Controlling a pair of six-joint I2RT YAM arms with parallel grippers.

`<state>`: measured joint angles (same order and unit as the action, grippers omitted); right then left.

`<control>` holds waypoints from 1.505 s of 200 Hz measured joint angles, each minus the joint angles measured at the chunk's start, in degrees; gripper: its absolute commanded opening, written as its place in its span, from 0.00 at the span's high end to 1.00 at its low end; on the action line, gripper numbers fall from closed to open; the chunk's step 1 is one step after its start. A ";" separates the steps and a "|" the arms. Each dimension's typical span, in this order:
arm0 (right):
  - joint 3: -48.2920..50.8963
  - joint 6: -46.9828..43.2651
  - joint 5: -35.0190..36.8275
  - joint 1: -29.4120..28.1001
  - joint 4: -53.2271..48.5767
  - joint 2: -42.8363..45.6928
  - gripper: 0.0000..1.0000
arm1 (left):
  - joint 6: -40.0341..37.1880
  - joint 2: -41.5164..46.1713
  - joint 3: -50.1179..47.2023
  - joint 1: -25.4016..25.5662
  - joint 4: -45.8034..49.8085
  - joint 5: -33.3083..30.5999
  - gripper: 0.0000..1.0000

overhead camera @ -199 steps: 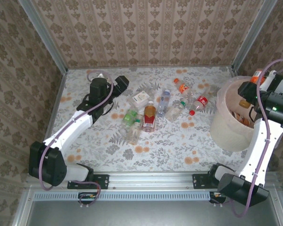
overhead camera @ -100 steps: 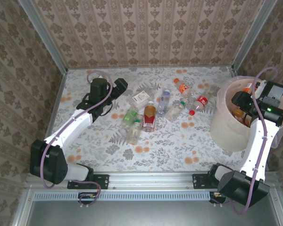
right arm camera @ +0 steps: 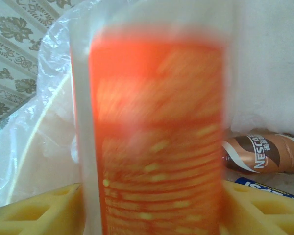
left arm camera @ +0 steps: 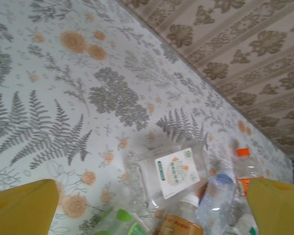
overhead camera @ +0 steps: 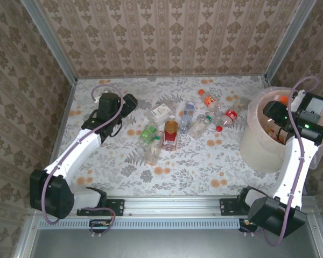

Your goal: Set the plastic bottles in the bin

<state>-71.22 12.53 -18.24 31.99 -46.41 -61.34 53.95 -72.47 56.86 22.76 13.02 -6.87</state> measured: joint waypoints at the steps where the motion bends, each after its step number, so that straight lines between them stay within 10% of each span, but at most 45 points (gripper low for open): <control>1: 0.00 0.00 -0.04 0.00 0.00 0.07 0.23 | 0.00 0.00 0.00 0.00 0.09 -0.07 0.00; 144: 1.73 4.61 -9.79 -1.36 9.94 11.91 0.00 | -4.22 -3.28 2.40 0.00 6.97 -1.73 0.00; 229: 6.60 9.97 -14.67 -27.43 27.71 14.80 0.00 | -21.31 -7.32 3.98 3.43 14.38 7.98 0.02; 301: 6.80 2.97 -8.31 -37.92 26.27 10.73 0.00 | -28.44 -24.13 9.92 9.40 18.14 9.57 0.12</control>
<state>-64.42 15.51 -26.55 -5.93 -20.14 -50.61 25.52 -96.60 66.78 32.16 31.16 2.70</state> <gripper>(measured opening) 0.999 0.882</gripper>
